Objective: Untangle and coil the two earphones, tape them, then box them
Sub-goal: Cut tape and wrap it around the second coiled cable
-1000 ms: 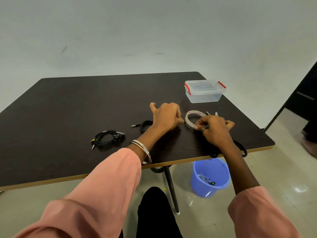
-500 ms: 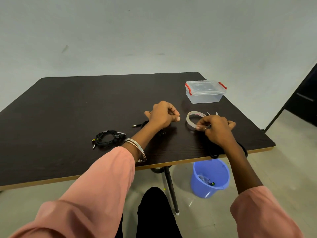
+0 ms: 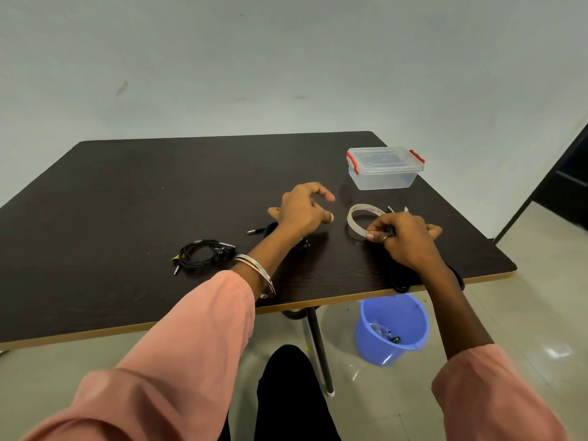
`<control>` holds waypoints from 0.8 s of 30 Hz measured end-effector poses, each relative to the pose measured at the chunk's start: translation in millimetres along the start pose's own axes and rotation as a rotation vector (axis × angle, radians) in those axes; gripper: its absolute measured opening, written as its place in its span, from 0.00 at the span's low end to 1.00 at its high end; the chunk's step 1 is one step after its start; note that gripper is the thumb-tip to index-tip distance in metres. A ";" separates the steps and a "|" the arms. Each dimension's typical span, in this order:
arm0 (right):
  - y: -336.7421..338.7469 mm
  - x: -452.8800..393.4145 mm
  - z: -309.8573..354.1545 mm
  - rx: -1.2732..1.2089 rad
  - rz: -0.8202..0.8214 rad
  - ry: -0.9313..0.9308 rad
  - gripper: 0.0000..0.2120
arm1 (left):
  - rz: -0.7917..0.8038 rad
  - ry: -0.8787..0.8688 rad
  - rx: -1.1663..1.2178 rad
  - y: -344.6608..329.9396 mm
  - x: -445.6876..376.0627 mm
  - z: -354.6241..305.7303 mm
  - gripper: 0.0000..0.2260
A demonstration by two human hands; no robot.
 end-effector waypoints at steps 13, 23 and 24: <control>3.5 -9.9 -3.5 0.168 0.029 0.006 0.10 | -0.149 0.043 -0.266 9.2 -8.3 8.3 0.05; -0.4 -31.3 -7.2 0.186 0.108 -0.001 0.08 | -0.128 0.135 -0.214 17.8 -20.9 21.6 0.03; 0.6 -30.0 -6.4 0.143 0.105 0.001 0.09 | -0.115 0.127 -0.201 16.6 -20.3 20.9 0.03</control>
Point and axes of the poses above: each hand's wrist, its own x-axis away from the middle knuckle, its own y-axis out of the back of the hand, z = x × y, the point moved 6 cm from there along -x, towards the middle knuckle, and after that the axes turned 8 degrees about -z, right-handed, at the moved point
